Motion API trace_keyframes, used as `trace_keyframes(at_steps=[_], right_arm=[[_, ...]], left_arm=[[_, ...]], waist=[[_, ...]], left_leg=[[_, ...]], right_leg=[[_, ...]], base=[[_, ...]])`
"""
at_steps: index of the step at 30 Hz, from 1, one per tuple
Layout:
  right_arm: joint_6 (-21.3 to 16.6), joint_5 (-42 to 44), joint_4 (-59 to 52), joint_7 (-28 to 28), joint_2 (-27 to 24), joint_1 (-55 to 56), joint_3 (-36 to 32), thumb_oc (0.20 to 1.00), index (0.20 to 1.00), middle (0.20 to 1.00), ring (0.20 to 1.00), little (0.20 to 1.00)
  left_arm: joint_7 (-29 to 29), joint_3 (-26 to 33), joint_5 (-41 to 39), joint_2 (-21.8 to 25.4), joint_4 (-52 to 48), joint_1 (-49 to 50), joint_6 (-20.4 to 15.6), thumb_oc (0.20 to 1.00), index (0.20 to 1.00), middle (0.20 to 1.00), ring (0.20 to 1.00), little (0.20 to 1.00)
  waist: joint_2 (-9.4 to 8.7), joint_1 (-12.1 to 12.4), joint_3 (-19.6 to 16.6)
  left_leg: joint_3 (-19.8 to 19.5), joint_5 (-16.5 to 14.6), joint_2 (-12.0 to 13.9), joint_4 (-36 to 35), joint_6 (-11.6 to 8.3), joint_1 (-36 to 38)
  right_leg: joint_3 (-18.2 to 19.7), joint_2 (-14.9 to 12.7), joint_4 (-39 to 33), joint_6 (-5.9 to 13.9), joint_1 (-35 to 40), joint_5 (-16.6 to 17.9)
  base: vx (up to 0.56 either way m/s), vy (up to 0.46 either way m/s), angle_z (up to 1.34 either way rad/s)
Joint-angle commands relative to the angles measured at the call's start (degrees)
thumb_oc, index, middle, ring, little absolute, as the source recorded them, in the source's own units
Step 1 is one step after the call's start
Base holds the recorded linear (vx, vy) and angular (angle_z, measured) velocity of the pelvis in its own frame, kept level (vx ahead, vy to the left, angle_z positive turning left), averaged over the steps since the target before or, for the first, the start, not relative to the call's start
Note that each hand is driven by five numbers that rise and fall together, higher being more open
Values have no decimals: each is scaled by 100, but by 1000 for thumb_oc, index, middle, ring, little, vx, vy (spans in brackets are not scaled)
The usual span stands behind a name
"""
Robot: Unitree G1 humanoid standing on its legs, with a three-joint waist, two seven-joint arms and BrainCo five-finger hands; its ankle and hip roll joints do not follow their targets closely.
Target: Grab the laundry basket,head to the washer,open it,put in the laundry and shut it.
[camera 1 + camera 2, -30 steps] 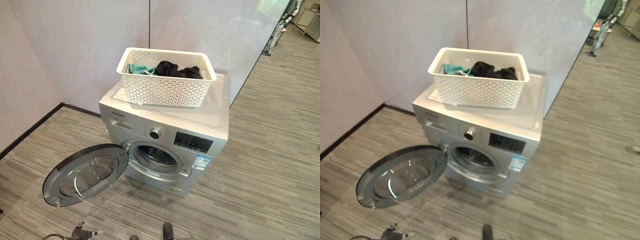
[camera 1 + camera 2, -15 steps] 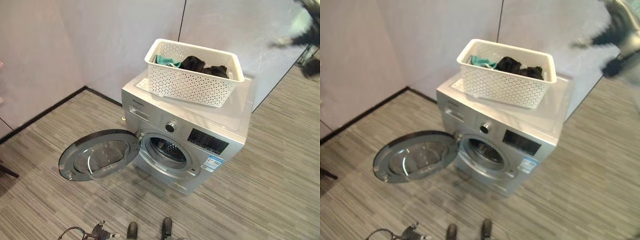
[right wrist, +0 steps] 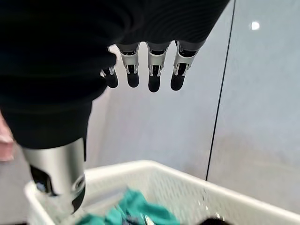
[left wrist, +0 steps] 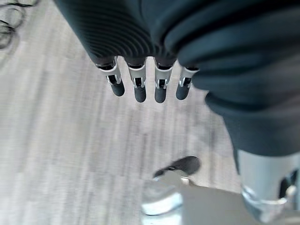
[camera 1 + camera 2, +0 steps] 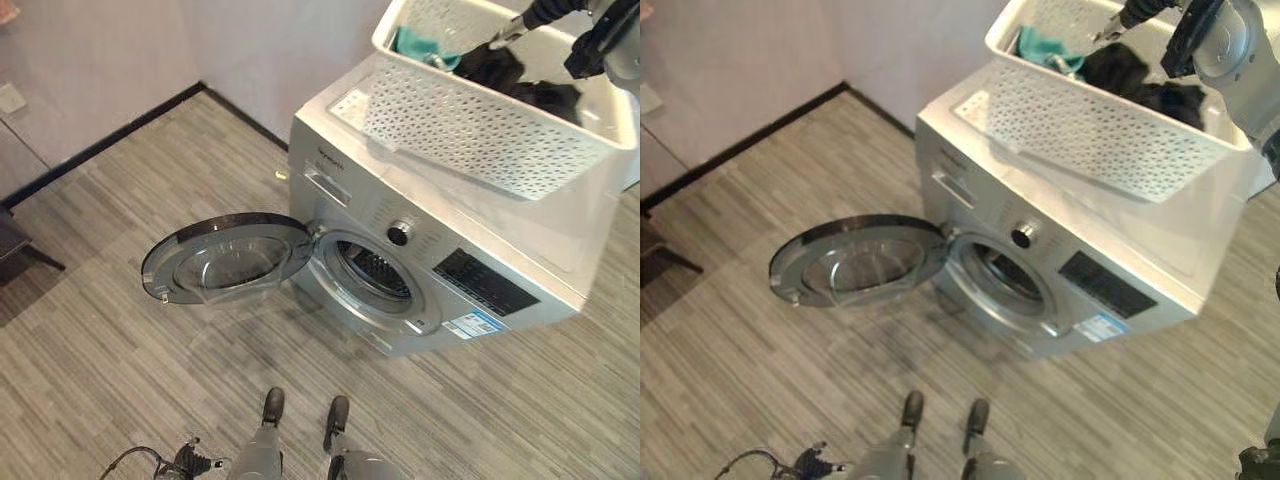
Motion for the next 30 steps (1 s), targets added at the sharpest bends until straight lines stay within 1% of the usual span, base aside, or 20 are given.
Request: trace_keyframes(at_steps=[1,5,9,11,14,15,17,19,20,21,22,23,25,26,28,30], right_arm=[[342,-401,654,-141,-140,-833,174,1000,1000,1000,1000,1000],[457,-642,813,-257,-36,-935,226,1000,1000,1000,1000,1000],[577,-1017,1166,-402,262,-991,329,1000,1000,1000,1000,1000],[573,-1076,1158,-318,326,-977,408,1000,1000,1000,1000,1000],[498,-1065,1374,234,639,-1088,864,1000,1000,1000,1000,1000],[496,-1080,1463,302,703,-1111,937,1000,1000,1000,1000,1000],[472,-1383,1530,527,763,-982,1027,1000,1000,1000,1000,1000],[460,-1367,1498,645,712,-946,1027,1000,1000,1000,1000,1000],[460,-1367,1497,646,711,-946,1027,1000,1000,1000,1000,1000],[430,-1414,1436,832,740,-907,1027,1000,1000,1000,1000,1000],[429,-1642,1499,952,734,-837,1027,1000,1000,1000,1000,1000],[427,-1652,1513,1092,717,-778,1027,1000,1000,1000,1000,1000],[479,-1403,1542,1268,695,-788,1027,1000,1000,1000,1000,1000],[582,-1154,1624,1480,751,-829,1027,1000,1000,1000,1000,1000],[601,-1056,1665,1576,774,-816,1027,1000,1000,1000,1000,1000],[677,-708,1682,1805,815,-827,1027,1000,1000,1000,1000,1000]], left_arm=[[169,-69,-79,306,-9,-413,4,1000,1000,1000,1000,1000],[241,-101,-175,310,-75,-523,1,1000,1000,1000,1000,1000],[341,-191,-251,326,-124,-672,-6,1000,1000,1000,1000,1000],[359,-212,-309,318,-152,-725,-19,1000,1000,1000,1000,1000],[299,-260,-401,327,-179,-814,-69,1000,1000,1000,1000,1000],[280,-290,-426,315,-197,-812,-81,1000,1000,1000,1000,1000],[238,-313,-463,409,-214,-813,-94,1000,1000,1000,1000,1000],[217,-323,-472,455,-205,-815,-108,1000,1000,1000,1000,1000],[216,-324,-472,456,-206,-815,-108,1000,1000,1000,1000,1000],[167,-334,-463,560,-199,-804,-113,1000,1000,1000,1000,1000],[103,-343,-463,697,-196,-761,-109,1000,1000,1000,1000,1000],[79,-353,-470,749,-183,-794,-109,1000,1000,1000,1000,1000],[36,-375,-480,753,-157,-836,-97,1000,1000,1000,1000,1000],[-29,-402,-519,763,-162,-848,-86,1000,1000,1000,1000,1000],[-59,-405,-535,749,-158,-835,-73,1000,1000,1000,1000,1000],[-113,-415,-571,706,-115,-854,-54,1000,1000,1000,1000,1000]], waist=[[-211,54,351],[-196,74,404],[-181,128,462],[-184,145,471],[-200,187,472],[-205,198,474],[-337,226,477],[-397,231,471],[-397,229,468],[-506,237,469],[-660,275,469],[-726,314,498],[-734,325,507],[-764,327,498],[-777,325,492],[-796,330,460]], left_leg=[[-139,-111,-164,0,-6,36],[-120,-108,-187,0,0,-40],[-81,-116,-194,0,2,-143],[-51,-112,-194,0,1,-192],[-28,-106,-194,0,-10,-278],[-19,-104,-195,0,-14,-289],[-38,-86,-205,0,-23,-335],[-50,-84,-208,0,-31,-348],[-52,-83,-209,0,-31,-350],[-63,-79,-219,0,-38,-371],[-78,-69,-225,0,-49,-404],[-100,-55,-219,0,-64,-442],[-116,-46,-215,0,-72,-454],[-123,-55,-220,0,-71,-441],[-124,-62,-226,0,-67,-419],[-127,-77,-237,0,-55,-366]], right_leg=[[90,-100,100,420,685,-359],[98,-118,99,427,626,-342],[128,-157,31,464,567,-270],[164,-171,2,483,529,-231],[187,-189,-10,501,456,-187],[187,-190,-10,505,449,-188],[182,-192,-10,529,438,-175],[158,-190,-10,531,439,-184],[156,-190,-10,531,438,-185],[133,-193,-10,532,442,-180],[82,-191,-10,542,440,-198],[59,-192,-10,546,424,-192],[50,-194,-10,544,424,-189],[43,-194,-10,544,451,-182],[43,-197,-10,548,480,-170],[37,-196,-10,558,541,-132]], base=[[52,3,1],[36,5,2],[53,2,-4],[33,4,-7],[34,-7,-15],[31,-8,-11],[31,-16,3],[12,-11,2],[0,0,0],[18,-32,-1],[21,-57,-2],[18,-43,-5],[23,-27,15],[36,-24,31],[24,-14,12],[11,-3,-2]])
